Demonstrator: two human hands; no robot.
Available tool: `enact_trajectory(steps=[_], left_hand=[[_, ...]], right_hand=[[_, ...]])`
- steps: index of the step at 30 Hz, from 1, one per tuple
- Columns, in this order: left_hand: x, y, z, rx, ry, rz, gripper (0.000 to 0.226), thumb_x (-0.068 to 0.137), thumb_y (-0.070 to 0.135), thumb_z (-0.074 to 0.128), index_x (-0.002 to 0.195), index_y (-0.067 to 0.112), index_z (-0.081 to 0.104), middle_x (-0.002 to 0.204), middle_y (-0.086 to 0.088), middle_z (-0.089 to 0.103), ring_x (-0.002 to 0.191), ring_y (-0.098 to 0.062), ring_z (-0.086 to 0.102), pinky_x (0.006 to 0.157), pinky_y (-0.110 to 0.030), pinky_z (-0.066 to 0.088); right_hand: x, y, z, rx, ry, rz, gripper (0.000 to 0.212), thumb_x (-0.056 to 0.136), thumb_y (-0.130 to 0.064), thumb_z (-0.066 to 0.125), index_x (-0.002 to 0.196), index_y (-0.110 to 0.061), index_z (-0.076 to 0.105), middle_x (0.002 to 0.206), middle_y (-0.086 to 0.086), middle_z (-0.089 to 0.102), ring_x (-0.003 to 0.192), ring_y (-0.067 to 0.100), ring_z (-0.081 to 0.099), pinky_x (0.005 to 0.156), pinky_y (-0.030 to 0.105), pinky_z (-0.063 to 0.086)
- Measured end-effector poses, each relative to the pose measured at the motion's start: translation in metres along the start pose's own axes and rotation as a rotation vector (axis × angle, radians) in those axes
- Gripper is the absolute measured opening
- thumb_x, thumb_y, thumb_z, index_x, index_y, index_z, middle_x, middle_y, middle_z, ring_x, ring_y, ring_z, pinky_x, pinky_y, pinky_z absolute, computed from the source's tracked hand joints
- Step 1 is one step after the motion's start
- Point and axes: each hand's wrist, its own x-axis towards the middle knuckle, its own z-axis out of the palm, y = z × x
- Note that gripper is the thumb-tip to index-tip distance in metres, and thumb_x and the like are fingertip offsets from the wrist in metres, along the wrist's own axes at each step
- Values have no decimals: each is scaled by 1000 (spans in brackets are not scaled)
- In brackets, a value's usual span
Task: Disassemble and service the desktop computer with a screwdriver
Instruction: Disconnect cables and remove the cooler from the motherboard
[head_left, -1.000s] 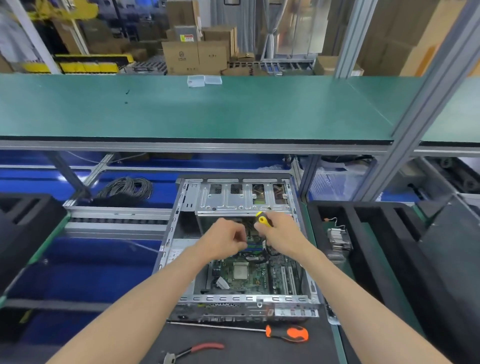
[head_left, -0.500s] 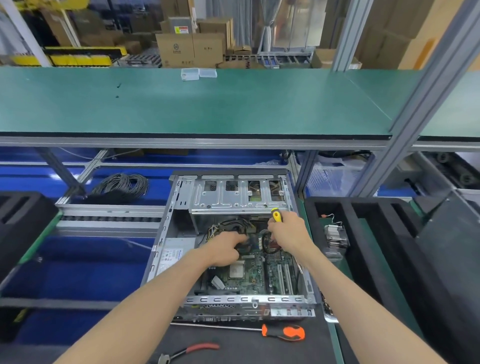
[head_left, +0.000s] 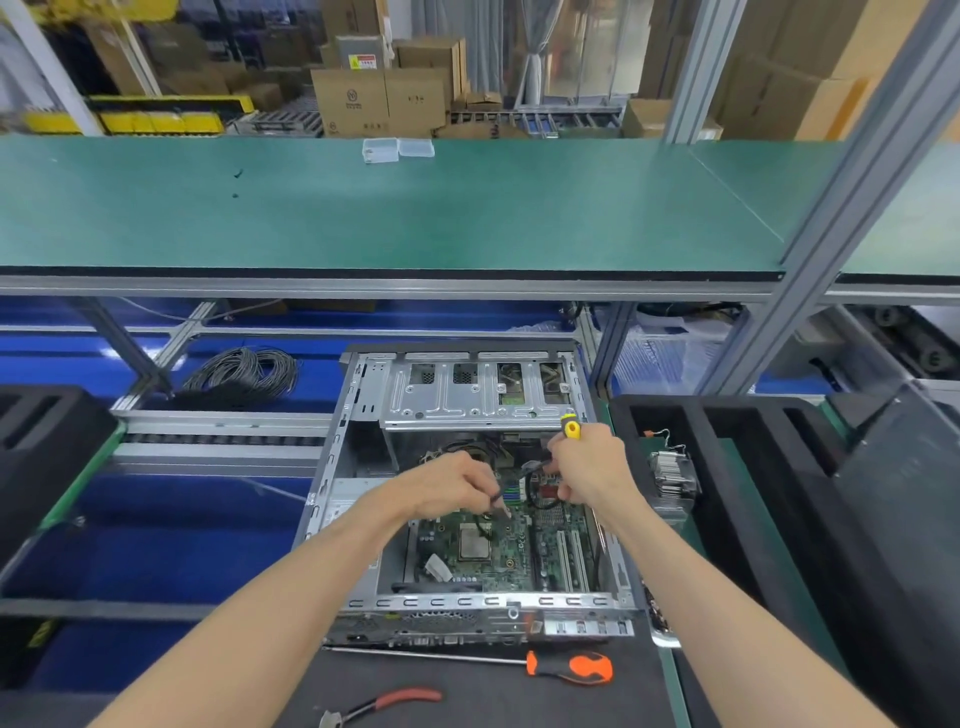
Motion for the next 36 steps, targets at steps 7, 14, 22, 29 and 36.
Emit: enact_trajectory(steps=[7,14,22,29,36], left_hand=[[13,7,31,-29,-73,-222,42,100,51,44,102,16,67,79,0,77,72,-18,73,81,-40,57],[34,16,33,-108,73,-244,76,93,21,61,155,24,18,157,-7,28,116,-18,52,88,-29,47],[50,20,46,-436,49,-269,38,84,15,56,118,33,50,135,-3,47,115,-21,46,79,-34,44],[53,10,46,-369,162,-272,13,93,25,65,91,15,73,81,-1,76,92,-24,64,94,-41,44],[45,10,51,-577,108,-234,23,86,11,62,105,23,68,88,-6,75,85,-24,71,73,-33,52]], right_hand=[[7,-1,-2,46,74,33,16,92,-1,47,100,4,59,53,10,69,34,16,56,41,32,53],[10,-1,-3,49,84,47,14,88,0,46,92,6,59,51,11,67,31,13,51,37,21,42],[11,0,-4,66,72,52,17,89,-1,46,103,3,54,55,14,69,31,15,48,35,18,37],[10,0,-8,54,24,51,17,90,0,46,103,1,56,59,15,70,34,16,49,36,20,40],[13,4,-3,-60,4,27,12,88,-4,47,99,-2,51,54,12,69,34,14,57,38,20,45]])
